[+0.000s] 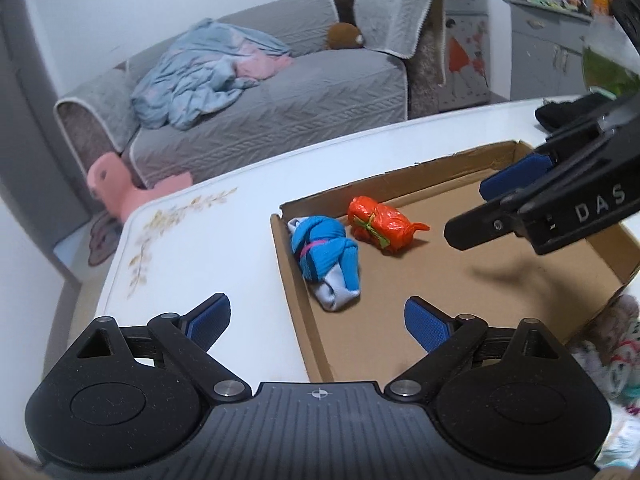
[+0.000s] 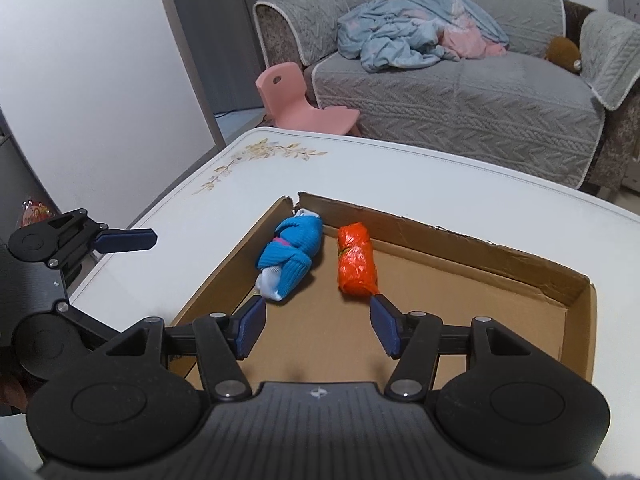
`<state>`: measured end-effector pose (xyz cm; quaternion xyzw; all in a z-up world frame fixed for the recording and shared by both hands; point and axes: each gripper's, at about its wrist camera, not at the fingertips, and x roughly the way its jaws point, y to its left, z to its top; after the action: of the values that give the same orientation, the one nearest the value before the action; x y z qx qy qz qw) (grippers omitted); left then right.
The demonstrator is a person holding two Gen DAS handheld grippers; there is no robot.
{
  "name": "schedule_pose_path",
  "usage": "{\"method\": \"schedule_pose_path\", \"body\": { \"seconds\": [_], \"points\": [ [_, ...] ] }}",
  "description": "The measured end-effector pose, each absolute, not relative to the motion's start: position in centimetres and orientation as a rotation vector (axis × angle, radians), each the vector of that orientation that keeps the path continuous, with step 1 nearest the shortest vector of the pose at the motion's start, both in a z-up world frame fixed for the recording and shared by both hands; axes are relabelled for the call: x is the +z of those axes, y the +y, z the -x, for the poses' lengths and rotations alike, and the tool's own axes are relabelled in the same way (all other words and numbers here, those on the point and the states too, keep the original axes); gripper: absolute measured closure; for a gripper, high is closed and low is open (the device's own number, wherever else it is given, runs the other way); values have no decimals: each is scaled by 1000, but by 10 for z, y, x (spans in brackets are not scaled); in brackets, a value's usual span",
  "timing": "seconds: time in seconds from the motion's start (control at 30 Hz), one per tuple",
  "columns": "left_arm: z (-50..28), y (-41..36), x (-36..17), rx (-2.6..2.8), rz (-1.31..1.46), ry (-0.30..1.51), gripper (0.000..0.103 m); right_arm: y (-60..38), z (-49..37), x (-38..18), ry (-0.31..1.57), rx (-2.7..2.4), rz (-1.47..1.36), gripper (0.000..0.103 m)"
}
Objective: Organize objects
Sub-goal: 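Close the right gripper on an orange bundle while the left grasps a white patterned sock roll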
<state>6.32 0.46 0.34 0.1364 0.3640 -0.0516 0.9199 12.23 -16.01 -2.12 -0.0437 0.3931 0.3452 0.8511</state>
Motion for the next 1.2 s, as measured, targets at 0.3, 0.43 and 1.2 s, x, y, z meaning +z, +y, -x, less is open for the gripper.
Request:
{"method": "schedule_pose_path", "body": {
  "seconds": [0.3, 0.43, 1.2],
  "points": [
    [-10, 11, 14, -59, -132, 709, 3, -192, -69, -5, 731, 744, 60, 41],
    [30, 18, 7, -21, -59, 692, 2, -225, -26, 5, 626, 722, 62, 27],
    [148, -26, -72, -66, -87, 675, 1, -350, 62, -82, 484, 402, 82, 8]
  ]
}}
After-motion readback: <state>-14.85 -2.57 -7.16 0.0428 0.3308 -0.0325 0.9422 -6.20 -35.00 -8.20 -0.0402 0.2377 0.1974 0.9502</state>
